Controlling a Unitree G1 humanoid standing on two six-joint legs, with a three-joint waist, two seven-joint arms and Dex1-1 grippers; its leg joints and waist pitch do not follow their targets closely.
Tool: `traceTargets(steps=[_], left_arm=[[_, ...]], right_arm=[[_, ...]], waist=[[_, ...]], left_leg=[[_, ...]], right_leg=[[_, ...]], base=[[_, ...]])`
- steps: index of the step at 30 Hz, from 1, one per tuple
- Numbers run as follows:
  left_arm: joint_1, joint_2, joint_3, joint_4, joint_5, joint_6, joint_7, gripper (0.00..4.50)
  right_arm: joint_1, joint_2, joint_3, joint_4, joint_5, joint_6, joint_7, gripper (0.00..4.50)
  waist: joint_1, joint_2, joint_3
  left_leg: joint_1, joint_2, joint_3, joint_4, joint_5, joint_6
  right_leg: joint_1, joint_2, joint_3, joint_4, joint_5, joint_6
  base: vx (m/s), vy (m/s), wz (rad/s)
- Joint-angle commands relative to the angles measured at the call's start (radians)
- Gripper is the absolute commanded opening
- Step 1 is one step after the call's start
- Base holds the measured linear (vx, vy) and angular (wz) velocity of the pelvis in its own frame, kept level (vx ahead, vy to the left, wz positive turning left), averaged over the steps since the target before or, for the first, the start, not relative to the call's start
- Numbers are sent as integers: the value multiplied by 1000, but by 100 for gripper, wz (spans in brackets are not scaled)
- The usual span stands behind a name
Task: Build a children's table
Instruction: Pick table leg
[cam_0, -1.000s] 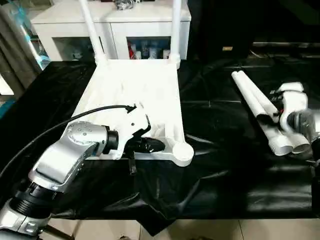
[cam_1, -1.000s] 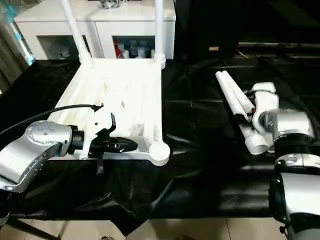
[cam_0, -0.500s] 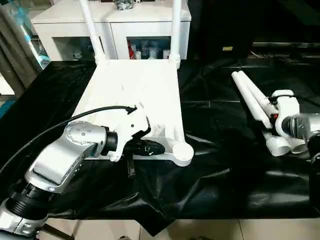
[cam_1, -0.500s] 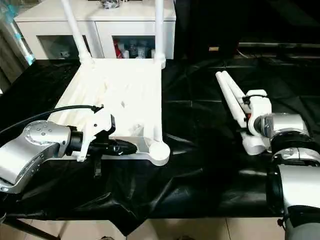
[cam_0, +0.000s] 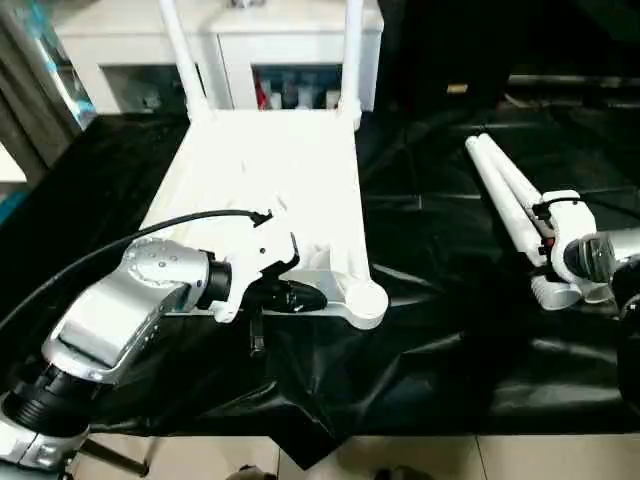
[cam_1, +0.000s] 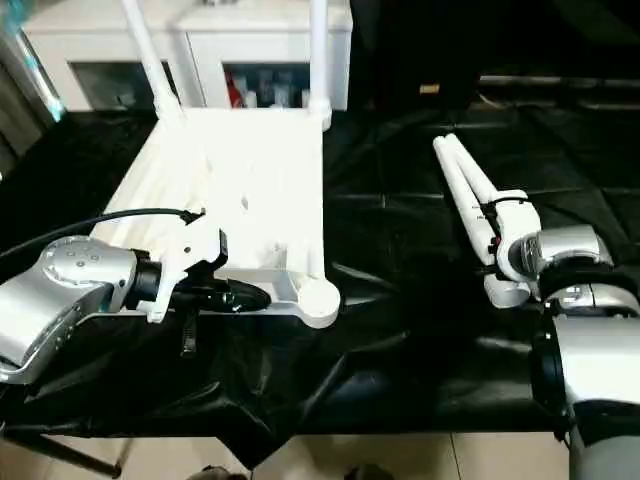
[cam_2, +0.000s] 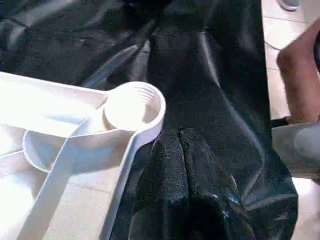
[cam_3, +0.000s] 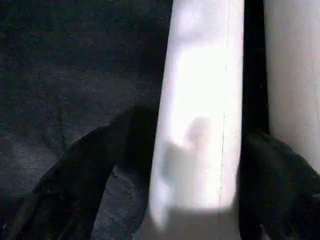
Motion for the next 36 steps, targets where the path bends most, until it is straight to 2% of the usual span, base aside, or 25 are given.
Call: traceTargets(steps=[1,3,4,5,6,7,10,11,12,14,15,17,20,21,23,26,27,29,30,31,32,33,34,35,36], left_arm=[[-18,11,-10,-21,-11,13,-10,0],[-23,7,-11,-21,-10,15,-12,0],[-26,5,-10,-20,-10,15,-12,0],[-26,5,-10,-20,-10,15,-12,0],[-26,-3,-6,-17,-1,9,6,0],[-26,-3,-6,-17,-1,9,6,0],[-16,-9,3,-23,5,4,30,0],[-15,-10,4,-23,5,3,33,33],[-4,-11,16,-32,-2,3,39,41],[12,-18,36,-44,-21,8,44,47],[15,-23,42,-42,-27,8,46,61],[13,-39,55,-26,-33,0,56,85],[3,-57,67,3,-27,-15,78,107],[-20,-84,86,52,-19,-27,120,121],[-32,-103,100,75,-19,-28,144,131],[-69,-163,143,141,-18,-29,216,170],[-89,-199,166,176,-30,-24,247,170],[-115,-248,192,219,-44,-19,294,188],[-128,-274,208,240,-54,-13,321,203],[-158,-339,258,291,-91,7,384,213],[-158,-339,258,291,-91,7,384,213],[-189,-398,314,340,-133,52,442,223],[-189,-398,314,340,-133,52,442,234],[-207,-432,344,375,-156,75,473,246],[-226,-467,370,413,-178,96,495,255]], right_arm=[[-1,0,12,30,-15,5,8,370],[-4,0,15,34,-20,2,9,340],[-6,0,16,37,-22,1,9,333],[-6,0,16,37,-22,1,9,328],[-11,4,5,42,-20,-4,-6,320],[-11,4,5,42,-20,-4,-6,308],[-11,5,-20,46,-4,-6,-27,282],[-11,5,-23,47,-2,-8,-28,273],[-5,9,-43,46,14,-10,-49,265],[4,16,-84,43,50,-6,-78,248],[6,18,-93,42,59,-3,-79,238],[11,24,-115,37,78,1,-71,220],[19,33,-121,31,87,4,-53,198],[33,47,-134,15,105,-10,-29,195],[40,52,-144,6,118,-7,-17,193],[59,65,-183,-32,166,0,19,189],[73,69,-198,-55,187,13,40,189],[94,72,-217,-84,211,21,63,189],[106,74,-230,-104,228,24,73,189],[136,85,-271,-157,278,19,90,189],[136,85,-271,-157,278,19,90,189],[182,105,-314,-232,329,-25,117,189],[182,105,-314,-232,329,-25,117,189],[229,127,-339,-311,374,-69,171,189],[282,151,-355,-405,420,-91,232,189]], waist=[[-2,-10,-50],[-2,-9,-47],[-2,-27,-49],[0,-22,-47],[0,-33,-55],[1,-31,-53],[3,-43,-63],[5,-41,-61],[5,-30,-70],[2,-34,-70],[2,-26,-72],[0,-30,-72],[3,-26,-75],[4,-22,-82],[3,-21,-83],[5,-18,-87],[7,-17,-89],[11,-20,-91],[16,-17,-95],[18,-10,-91],[19,-15,-93],[23,-18,-98],[31,-10,-100],[27,-10,-101],[33,-15,-104]], left_leg=[[16,33,-18,-82,-364,6],[17,34,-18,-83,-368,1],[13,34,-18,-81,-350,6],[15,34,-18,-83,-348,6],[16,36,-16,-80,-330,4],[15,37,-17,-81,-324,4],[14,38,-13,-77,-287,11],[12,38,-13,-77,-279,11],[15,38,-12,-73,-267,6],[12,38,-11,-74,-268,3],[12,38,-11,-73,-268,1],[12,36,-8,-71,-275,4],[13,36,-9,-70,-279,5],[16,35,-8,-67,-283,3],[13,34,-8,-66,-281,3],[14,36,-10,-66,-277,4],[16,34,-8,-64,-274,9],[14,32,-7,-63,-260,21],[14,34,-10,-63,-246,25],[14,31,-5,-62,-250,31],[15,30,-5,-60,-249,32],[9,30,-7,-60,-224,40],[14,31,-6,-58,-217,49],[9,30,-8,-58,-211,54],[10,31,-7,-57,-197,69]], right_leg=[[39,-39,32,-78,-414,-240],[39,-39,33,-79,-411,-243],[43,-41,34,-75,-412,-244],[41,-42,35,-77,-419,-243],[44,-43,36,-75,-405,-249],[44,-44,36,-74,-399,-252],[48,-45,37,-71,-376,-258],[47,-46,37,-70,-374,-258],[50,-46,37,-67,-358,-262],[51,-44,37,-68,-340,-265],[52,-44,37,-65,-335,-267],[51,-41,36,-67,-333,-269],[52,-41,35,-67,-342,-267],[53,-39,34,-67,-331,-267],[55,-38,33,-66,-328,-265],[58,-40,32,-67,-301,-268],[58,-37,31,-66,-291,-272],[62,-37,31,-68,-277,-273],[62,-41,30,-65,-270,-279],[61,-37,30,-71,-268,-277],[63,-38,30,-73,-265,-276],[68,-38,29,-65,-240,-280],[65,-41,28,-71,-227,-280],[68,-38,27,-65,-214,-284],[68,-41,26,-67,-206,-281]], base=[[0,0,0],[0,0,0],[0,0,0],[0,0,0],[0,0,0],[0,0,0],[0,0,0],[0,0,0],[0,0,0],[0,0,0],[0,0,0],[0,0,0],[0,0,0],[0,0,0],[0,0,0],[0,0,0],[0,0,0],[0,0,0],[0,0,0],[0,0,0],[0,0,0],[0,0,0],[0,0,0],[0,0,0],[0,0,0]])
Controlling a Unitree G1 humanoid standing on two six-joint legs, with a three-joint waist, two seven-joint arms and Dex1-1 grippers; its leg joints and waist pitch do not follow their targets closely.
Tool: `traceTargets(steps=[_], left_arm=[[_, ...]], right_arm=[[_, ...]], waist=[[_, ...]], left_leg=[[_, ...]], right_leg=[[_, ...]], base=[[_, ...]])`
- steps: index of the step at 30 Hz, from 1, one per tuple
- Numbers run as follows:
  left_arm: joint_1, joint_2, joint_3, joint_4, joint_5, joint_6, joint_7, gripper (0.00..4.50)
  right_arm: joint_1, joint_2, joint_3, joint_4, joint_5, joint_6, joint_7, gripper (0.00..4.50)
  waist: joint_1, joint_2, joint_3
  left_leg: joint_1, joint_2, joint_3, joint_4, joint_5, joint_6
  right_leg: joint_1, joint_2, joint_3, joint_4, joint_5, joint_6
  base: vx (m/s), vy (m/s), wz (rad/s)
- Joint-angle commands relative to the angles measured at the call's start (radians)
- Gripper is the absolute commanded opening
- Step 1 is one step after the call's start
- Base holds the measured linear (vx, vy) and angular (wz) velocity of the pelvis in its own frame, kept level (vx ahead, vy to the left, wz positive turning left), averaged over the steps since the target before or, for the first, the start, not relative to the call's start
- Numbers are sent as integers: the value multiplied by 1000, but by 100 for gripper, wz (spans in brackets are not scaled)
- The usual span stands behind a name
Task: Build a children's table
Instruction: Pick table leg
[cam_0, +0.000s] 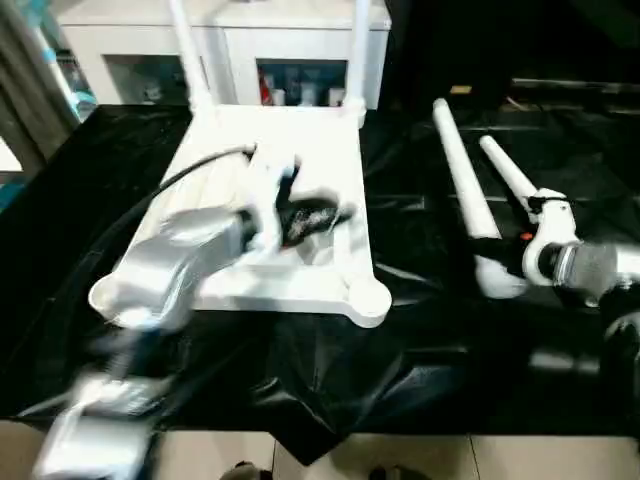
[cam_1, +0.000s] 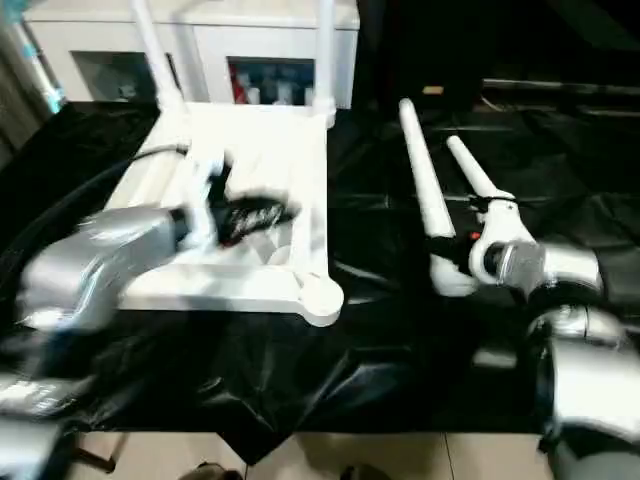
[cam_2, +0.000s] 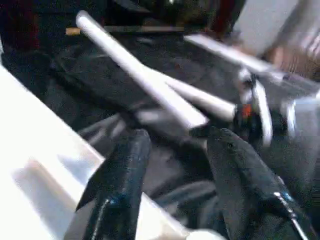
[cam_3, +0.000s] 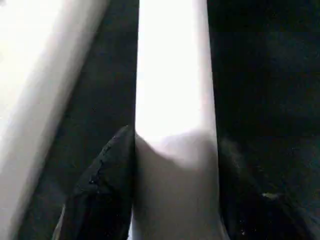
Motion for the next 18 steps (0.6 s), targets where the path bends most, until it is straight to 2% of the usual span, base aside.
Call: traceTargets(steps=[1,2,3,4,5,6,7,9,11,12,14,16,18], left_arm=[[-35,-52,62,77,-51,47,51,260],[-35,-52,62,77,-51,47,51,260],[-62,-103,81,138,-73,51,58,279],[-62,-103,81,138,-73,51,58,291],[-75,-123,88,165,-84,51,59,298],[-89,-139,92,191,-90,48,64,303],[-101,-150,96,209,-95,48,70,310],[-121,-170,104,242,-102,62,78,334],[-127,-181,108,252,-103,63,83,344],[-133,-190,113,258,-106,61,85,366],[-141,-205,131,261,-126,67,89,375],[-158,-227,165,260,-170,80,97,387],[-163,-235,162,238,-193,97,86,420]], right_arm=[[85,40,-37,-200,114,-30,135,189],[85,40,-37,-200,114,-30,135,189],[173,69,-23,-378,188,39,221,189],[173,69,-23,-378,188,39,221,189],[211,76,-3,-460,219,74,255,189],[245,81,16,-536,252,105,283,188],[272,84,29,-594,276,121,302,188],[313,88,49,-690,328,160,338,188],[325,91,61,-726,345,174,353,188],[333,95,68,-750,354,186,357,188],[341,98,78,-773,355,198,358,188],[353,101,103,-805,350,211,360,188],[367,98,129,-835,352,221,338,188]], waist=[[14,-7,-99],[17,-10,-100],[18,-13,-102],[26,-11,-105],[28,-15,-103],[33,-18,-101],[39,-15,-99],[44,-17,-96],[43,-19,-97],[42,-18,-94],[42,-18,-95],[43,-18,-98],[44,-18,-99]], left_leg=[[10,18,-6,-60,-182,96],[10,22,-8,-61,-176,108],[4,19,-9,-61,-141,130],[7,24,-13,-61,-127,143],[6,22,-11,-62,-124,147],[6,23,-11,-63,-130,141],[9,26,-12,-65,-146,129],[12,26,-12,-68,-167,114],[14,25,-15,-69,-172,98],[14,24,-16,-71,-178,92],[14,23,-17,-72,-177,82],[11,23,-17,-72,-159,82],[10,26,-18,-71,-148,88]], right_leg=[[68,-35,28,-74,-195,-259],[69,-39,29,-73,-188,-260],[72,-35,24,-71,-183,-257],[71,-39,25,-69,-189,-252],[69,-38,24,-74,-209,-246],[68,-39,23,-78,-255,-231],[64,-40,24,-83,-305,-208],[60,-42,23,-91,-372,-179],[57,-44,23,-94,-410,-160],[55,-45,24,-99,-429,-152],[55,-46,24,-100,-436,-147],[57,-47,25,-97,-405,-151],[58,-48,26,-92,-366,-162]], base=[[0,0,0],[0,0,0],[0,0,0],[0,0,0],[0,0,0],[0,0,0],[0,0,0],[0,0,0],[0,0,0],[0,0,0],[0,0,0],[0,0,0],[0,0,0]])
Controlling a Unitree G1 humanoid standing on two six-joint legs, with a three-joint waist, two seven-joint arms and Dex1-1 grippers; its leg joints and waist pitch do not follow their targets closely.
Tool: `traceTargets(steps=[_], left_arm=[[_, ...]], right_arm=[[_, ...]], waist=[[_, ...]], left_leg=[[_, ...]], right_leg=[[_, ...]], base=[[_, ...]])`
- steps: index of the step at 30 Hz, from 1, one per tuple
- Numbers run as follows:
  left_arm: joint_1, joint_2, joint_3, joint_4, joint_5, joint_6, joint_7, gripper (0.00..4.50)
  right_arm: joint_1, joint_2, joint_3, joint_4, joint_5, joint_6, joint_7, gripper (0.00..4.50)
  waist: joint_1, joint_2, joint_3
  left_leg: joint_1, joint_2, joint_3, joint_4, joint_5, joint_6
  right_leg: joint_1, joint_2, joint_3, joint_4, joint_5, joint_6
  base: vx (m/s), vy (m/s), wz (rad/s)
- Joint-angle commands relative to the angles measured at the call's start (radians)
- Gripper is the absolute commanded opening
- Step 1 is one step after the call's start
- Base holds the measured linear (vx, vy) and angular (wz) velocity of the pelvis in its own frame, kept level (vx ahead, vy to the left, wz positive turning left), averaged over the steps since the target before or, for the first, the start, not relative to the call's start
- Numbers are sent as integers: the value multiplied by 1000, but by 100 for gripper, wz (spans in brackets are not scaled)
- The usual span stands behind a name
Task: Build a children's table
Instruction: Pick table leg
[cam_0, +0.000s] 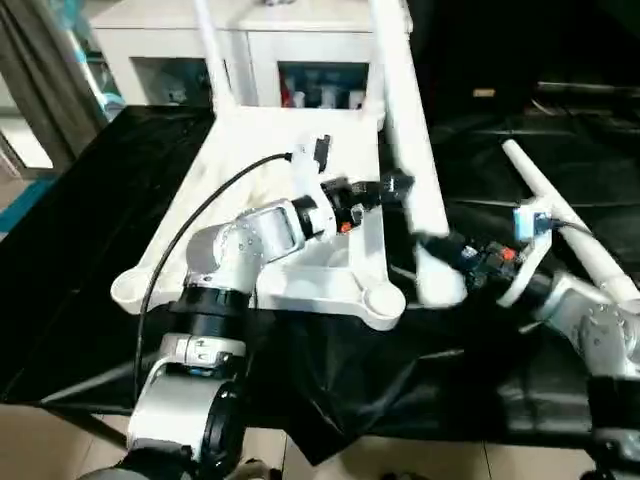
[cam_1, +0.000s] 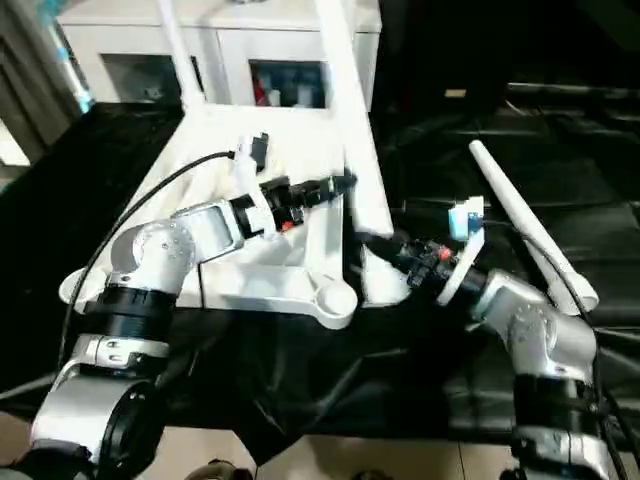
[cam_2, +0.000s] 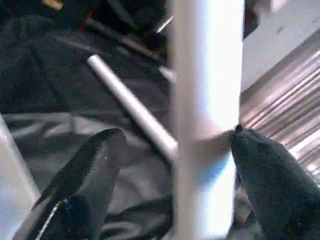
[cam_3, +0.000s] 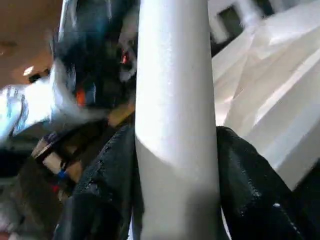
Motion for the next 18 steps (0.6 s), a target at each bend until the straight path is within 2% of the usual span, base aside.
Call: traceTargets(steps=[1,2,3,8,9,13,14,18], left_arm=[[-21,-9,-6,-25,-24,16,1,420],[-20,-13,-2,-31,-34,20,-1,432],[-19,-17,4,-37,-43,24,-4,442],[-13,-18,2,-42,-39,28,2,447],[-12,-19,2,-43,-39,30,4,417],[-5,-17,-3,-47,-34,28,22,408],[-4,-16,-2,-48,-32,27,28,380],[-5,-7,4,-33,-14,6,48,363]], right_arm=[[-4,-3,23,-44,17,7,-2,188],[-6,-3,26,-39,14,6,-6,188],[-8,-3,29,-36,12,6,-12,188],[-15,-4,34,-38,0,2,-20,188],[-17,-4,34,-40,0,2,-24,188],[-18,0,42,-49,9,1,-36,188],[-18,2,44,-52,10,0,-40,188],[-18,6,54,-52,2,-5,-52,188]], waist=[[5,-30,-94],[6,-32,-94],[7,-34,-92],[7,-31,-92],[6,-31,-91],[6,-32,-91],[6,-32,-91],[5,-27,-91]], left_leg=[[10,26,-18,-70,-142,89],[11,26,-17,-70,-141,90],[8,24,-16,-69,-139,92],[9,24,-17,-70,-135,90],[9,24,-18,-71,-137,88],[10,25,-18,-72,-141,83],[10,25,-18,-71,-140,83],[10,24,-18,-72,-147,78]], right_leg=[[59,-48,28,-86,-346,-177],[58,-48,28,-87,-344,-180],[60,-49,29,-87,-342,-182],[60,-48,28,-89,-357,-166],[60,-48,28,-88,-358,-164],[60,-48,28,-89,-367,-158],[60,-48,28,-89,-369,-158],[60,-47,27,-90,-375,-152]], base=[[0,0,0],[0,0,0],[0,0,0],[0,0,0],[0,0,0],[0,0,0],[0,0,0],[0,0,0]])
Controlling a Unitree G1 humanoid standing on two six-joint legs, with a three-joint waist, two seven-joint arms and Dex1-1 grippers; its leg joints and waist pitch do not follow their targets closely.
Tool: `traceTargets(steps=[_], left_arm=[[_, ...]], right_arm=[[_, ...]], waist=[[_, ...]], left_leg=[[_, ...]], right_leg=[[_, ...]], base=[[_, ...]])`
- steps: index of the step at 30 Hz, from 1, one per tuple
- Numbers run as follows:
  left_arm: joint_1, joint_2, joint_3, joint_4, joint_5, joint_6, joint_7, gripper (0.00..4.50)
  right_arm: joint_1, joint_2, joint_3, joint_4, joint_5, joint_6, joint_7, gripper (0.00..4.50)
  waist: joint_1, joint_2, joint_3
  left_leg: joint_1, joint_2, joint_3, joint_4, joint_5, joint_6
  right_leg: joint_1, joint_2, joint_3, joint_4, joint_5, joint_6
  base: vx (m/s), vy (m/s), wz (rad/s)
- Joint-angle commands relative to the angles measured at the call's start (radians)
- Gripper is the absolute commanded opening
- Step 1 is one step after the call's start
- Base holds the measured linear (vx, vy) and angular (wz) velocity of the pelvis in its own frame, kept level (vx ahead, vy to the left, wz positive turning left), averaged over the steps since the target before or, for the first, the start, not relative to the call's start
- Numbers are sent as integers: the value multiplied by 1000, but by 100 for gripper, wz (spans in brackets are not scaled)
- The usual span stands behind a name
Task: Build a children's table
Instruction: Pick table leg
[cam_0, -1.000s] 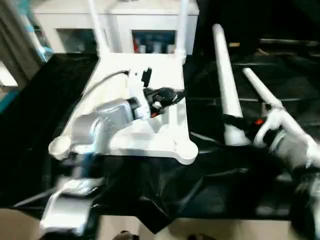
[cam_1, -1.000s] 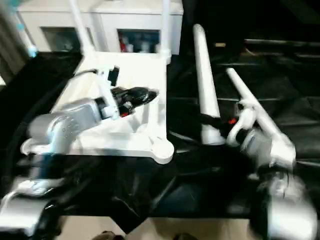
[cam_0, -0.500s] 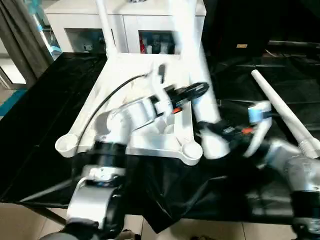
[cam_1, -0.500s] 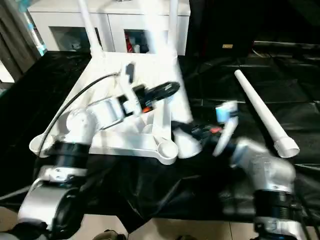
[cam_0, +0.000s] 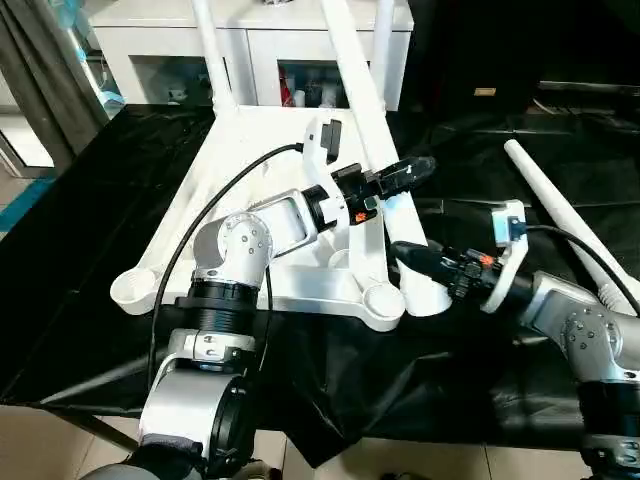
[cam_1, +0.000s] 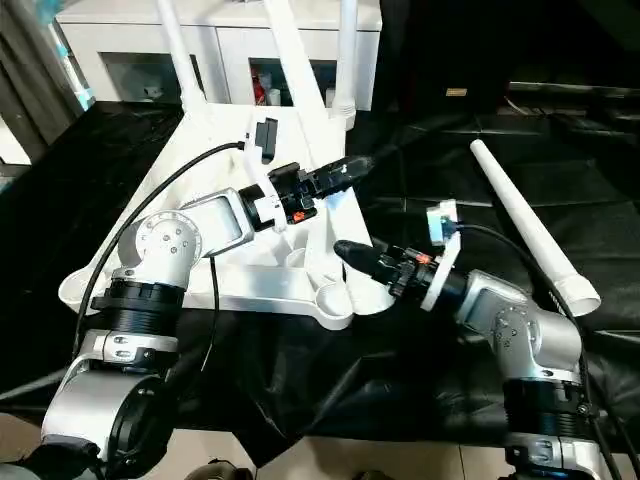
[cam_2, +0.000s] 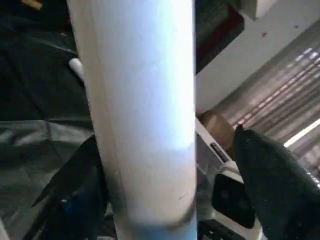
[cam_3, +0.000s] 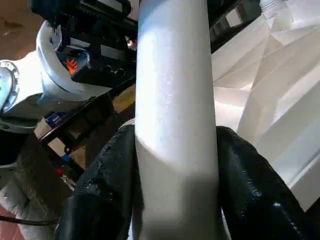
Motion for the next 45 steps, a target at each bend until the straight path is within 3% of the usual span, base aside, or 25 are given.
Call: traceTargets(steps=[1,2,5,7,10,12,18,25,27,31,33,38,41,45], left_arm=[[2,1,2,-13,8,-11,12,363],[0,1,5,-10,9,-16,16,332],[-5,3,13,-12,7,-25,24,327],[-9,8,16,-25,-3,-24,24,290],[-8,13,12,-37,-6,-22,19,280],[-5,17,0,-46,-2,-26,9,245],[-7,15,-13,-60,-2,-32,5,197],[-4,21,-36,-80,9,-41,-4,188],[0,31,-56,-96,25,-47,-7,186],[2,62,-111,-129,58,-49,-35,186],[1,87,-160,-141,81,-49,-73,185],[-13,121,-223,-133,101,-52,-132,185],[-19,133,-243,-129,113,-53,-146,185],[-27,137,-248,-127,112,-52,-164,185]], right_arm=[[-14,-1,9,-18,-1,-3,-8,188],[-15,-2,9,-17,-1,-2,-9,188],[-19,-6,8,-14,2,0,-9,188],[-21,-11,13,-13,7,-3,-9,188],[-22,-12,16,-7,5,-11,-9,188],[-23,-11,19,-5,3,-14,-8,188],[-28,-11,25,-6,7,-14,-12,188],[-31,-21,36,-6,6,-23,-10,188],[-48,-16,37,17,-2,-25,-24,258],[-94,-21,42,43,-24,-24,-55,279],[-137,-48,72,74,-69,-19,-71,305],[-164,-124,138,69,-84,11,26,307],[-170,-156,178,69,-102,1,73,307],[-180,-172,211,79,-127,-18,91,307]], waist=[[5,-29,-92],[4,-29,-91],[6,-25,-92],[5,-30,-91],[6,-29,-92],[6,-29,-91],[4,-31,-91],[6,-36,-92],[7,-39,-91],[3,-34,-91],[1,-33,-91],[8,-32,-94],[13,-36,-95],[13,-37,-94]], left_leg=[[10,24,-18,-70,-144,77],[10,24,-18,-70,-145,78],[10,25,-18,-70,-144,78],[10,25,-18,-71,-147,78],[10,25,-18,-70,-148,78],[11,25,-18,-70,-148,78],[10,25,-17,-70,-145,78],[9,26,-17,-69,-134,81],[9,26,-17,-69,-131,83],[8,28,-18,-70,-130,74],[11,26,-17,-70,-131,68],[13,28,-17,-68,-119,72],[11,29,-15,-66,-108,80],[9,27,-14,-64,-114,80]], right_leg=[[60,-47,28,-90,-366,-154],[60,-46,28,-90,-365,-155],[61,-47,29,-89,-350,-162],[61,-47,28,-88,-344,-167],[61,-47,28,-87,-351,-165],[61,-48,29,-88,-357,-163],[60,-47,29,-87,-355,-164],[61,-49,30,-85,-351,-162],[61,-49,30,-85,-355,-160],[60,-49,30,-82,-355,-163],[58,-47,31,-83,-356,-157],[61,-47,33,-76,-305,-178],[63,-48,35,-71,-273,-192],[63,-50,34,-73,-298,-191]], base=[[0,0,0],[0,0,0],[0,0,0],[0,0,0],[0,0,0],[0,0,0],[0,0,0],[0,0,0],[0,0,0],[0,0,0],[0,0,0],[0,0,0],[0,0,0],[0,0,0]])
